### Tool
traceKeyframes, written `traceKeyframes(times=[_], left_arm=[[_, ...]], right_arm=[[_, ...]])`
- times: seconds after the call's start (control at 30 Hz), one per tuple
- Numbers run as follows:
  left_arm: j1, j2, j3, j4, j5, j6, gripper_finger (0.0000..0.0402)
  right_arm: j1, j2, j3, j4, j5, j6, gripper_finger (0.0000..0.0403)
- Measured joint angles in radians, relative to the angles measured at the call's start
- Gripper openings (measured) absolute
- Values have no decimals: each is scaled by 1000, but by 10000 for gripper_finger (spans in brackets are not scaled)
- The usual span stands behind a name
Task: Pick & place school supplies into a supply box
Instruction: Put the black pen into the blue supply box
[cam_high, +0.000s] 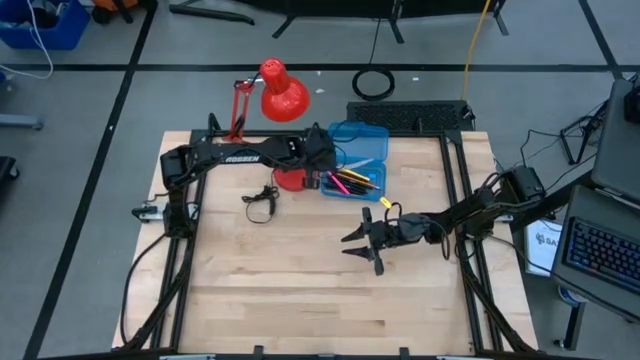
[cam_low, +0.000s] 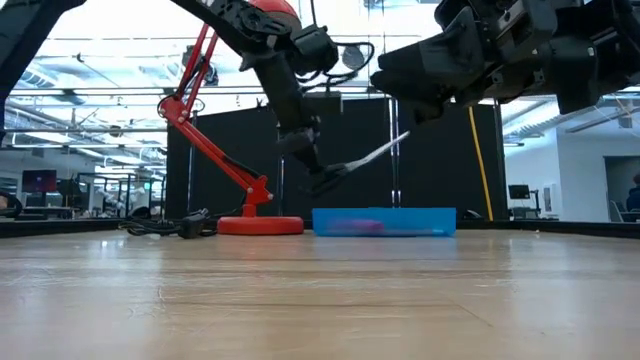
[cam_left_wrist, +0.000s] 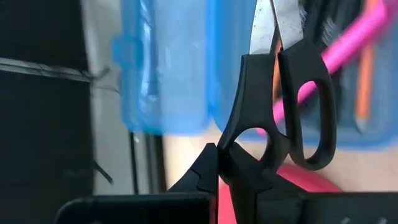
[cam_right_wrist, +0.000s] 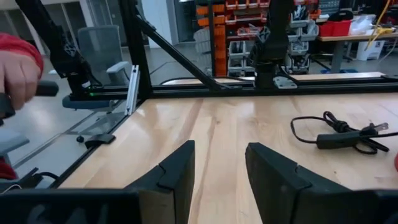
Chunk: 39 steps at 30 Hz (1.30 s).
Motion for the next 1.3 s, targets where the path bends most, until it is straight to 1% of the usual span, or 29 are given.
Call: traceKeyframes(times=[0.07, 0.3, 0.43, 0.63, 0.8, 0.9, 1.03, 1.1, 1.3], left_arm=[[0, 11, 1, 36, -6, 29, 13], [0, 67, 1, 84, -30, 88, 13], [-5, 92, 0, 118, -67, 111, 13], [-7, 96, 0, 117, -81, 143, 13], [-7, 98, 0, 147, -81, 143, 24], [-11, 98, 0, 160, -81, 147, 24], [-14, 98, 0, 175, -46, 146, 21], [-14, 98, -1, 190, -48, 137, 27], [-13, 98, -1, 260, -52, 83, 64]], right_arm=[[4, 0, 0, 10, -1, 0, 130], [7, 0, 0, 20, -2, -4, 130], [6, 0, 0, 20, -2, -5, 130], [6, 0, 0, 12, -1, -11, 130], [6, 0, 0, 13, 0, -11, 130], [6, 0, 0, 12, 0, -11, 130], [6, 0, 0, 13, 0, -11, 130], [6, 0, 0, 13, 0, -11, 130], [6, 0, 0, 12, 0, -12, 130]])
